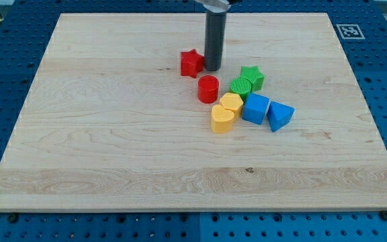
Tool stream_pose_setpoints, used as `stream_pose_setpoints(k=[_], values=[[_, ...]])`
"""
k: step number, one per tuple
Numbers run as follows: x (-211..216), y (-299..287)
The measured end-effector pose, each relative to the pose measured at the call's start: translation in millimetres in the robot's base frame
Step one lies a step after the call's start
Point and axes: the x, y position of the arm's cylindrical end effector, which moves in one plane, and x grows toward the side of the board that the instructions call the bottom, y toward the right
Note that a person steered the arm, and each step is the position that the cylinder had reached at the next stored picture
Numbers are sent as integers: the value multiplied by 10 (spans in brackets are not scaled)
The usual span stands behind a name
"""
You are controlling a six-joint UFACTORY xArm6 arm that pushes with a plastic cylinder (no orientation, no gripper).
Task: Drag the red star slightly towards the top left corner
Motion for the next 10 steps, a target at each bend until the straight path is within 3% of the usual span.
stream_pose_setpoints(k=[10], values=[[152, -109]])
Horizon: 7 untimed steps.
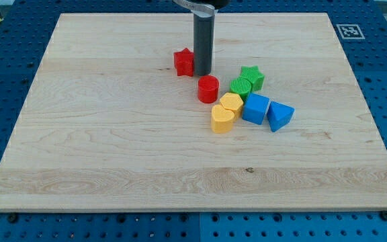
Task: Drag the red star slightly towards the top left corner
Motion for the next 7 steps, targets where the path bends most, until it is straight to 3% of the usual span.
stream_pose_setpoints(k=[2, 7], values=[[79, 0], [-255, -354]])
